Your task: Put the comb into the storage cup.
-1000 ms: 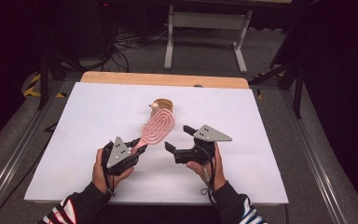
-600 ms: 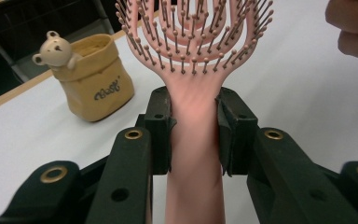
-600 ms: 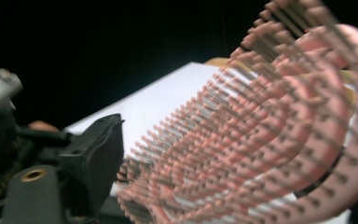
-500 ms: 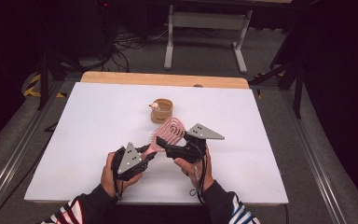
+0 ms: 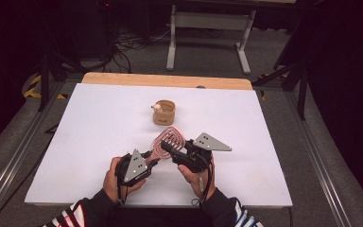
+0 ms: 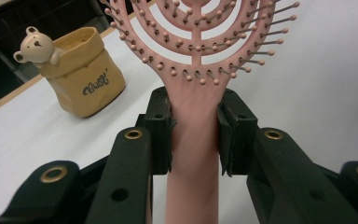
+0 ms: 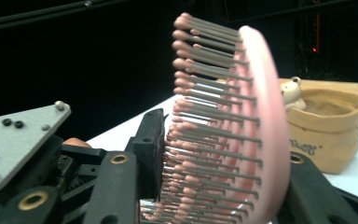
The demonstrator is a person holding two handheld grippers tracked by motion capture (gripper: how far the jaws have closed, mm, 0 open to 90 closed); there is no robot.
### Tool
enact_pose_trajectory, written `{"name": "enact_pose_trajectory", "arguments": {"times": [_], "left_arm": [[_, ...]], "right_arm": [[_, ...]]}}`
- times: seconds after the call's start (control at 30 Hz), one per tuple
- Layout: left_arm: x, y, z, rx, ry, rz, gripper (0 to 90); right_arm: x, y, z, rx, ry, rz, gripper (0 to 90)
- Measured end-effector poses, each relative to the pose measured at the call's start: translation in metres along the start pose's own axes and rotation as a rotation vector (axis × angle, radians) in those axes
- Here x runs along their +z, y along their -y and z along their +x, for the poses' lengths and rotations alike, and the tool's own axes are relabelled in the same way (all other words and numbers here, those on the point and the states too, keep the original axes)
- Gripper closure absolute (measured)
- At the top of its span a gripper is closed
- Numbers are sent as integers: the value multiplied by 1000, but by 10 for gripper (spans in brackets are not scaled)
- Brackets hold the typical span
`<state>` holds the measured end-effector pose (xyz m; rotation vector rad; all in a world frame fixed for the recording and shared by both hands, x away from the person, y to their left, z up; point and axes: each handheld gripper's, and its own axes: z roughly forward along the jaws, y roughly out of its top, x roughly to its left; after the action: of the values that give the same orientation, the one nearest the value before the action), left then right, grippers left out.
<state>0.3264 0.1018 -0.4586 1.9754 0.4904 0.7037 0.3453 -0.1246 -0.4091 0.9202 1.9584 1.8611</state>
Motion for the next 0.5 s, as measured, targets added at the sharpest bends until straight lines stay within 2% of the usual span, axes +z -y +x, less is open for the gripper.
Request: {"name": "enact_pose_trajectory", "arguments": {"times": [0.17,0.3,0.47,0.5], "left_arm": [[-1,1,1,-6,6,-12,691],[-2,0,4,3,8,-3,664],[-5,0,8,-5,18,-6,637],[-5,0,9,-8,21,-11,637]], "right_arm": [[-2,-1,4,-16,-18,-16,621],[-3,-2,6,-30,-19,-21,627],[-8,-6,12,-94,-10,-36,630],[-8,-6,12,-94,-10,-36,630]]}}
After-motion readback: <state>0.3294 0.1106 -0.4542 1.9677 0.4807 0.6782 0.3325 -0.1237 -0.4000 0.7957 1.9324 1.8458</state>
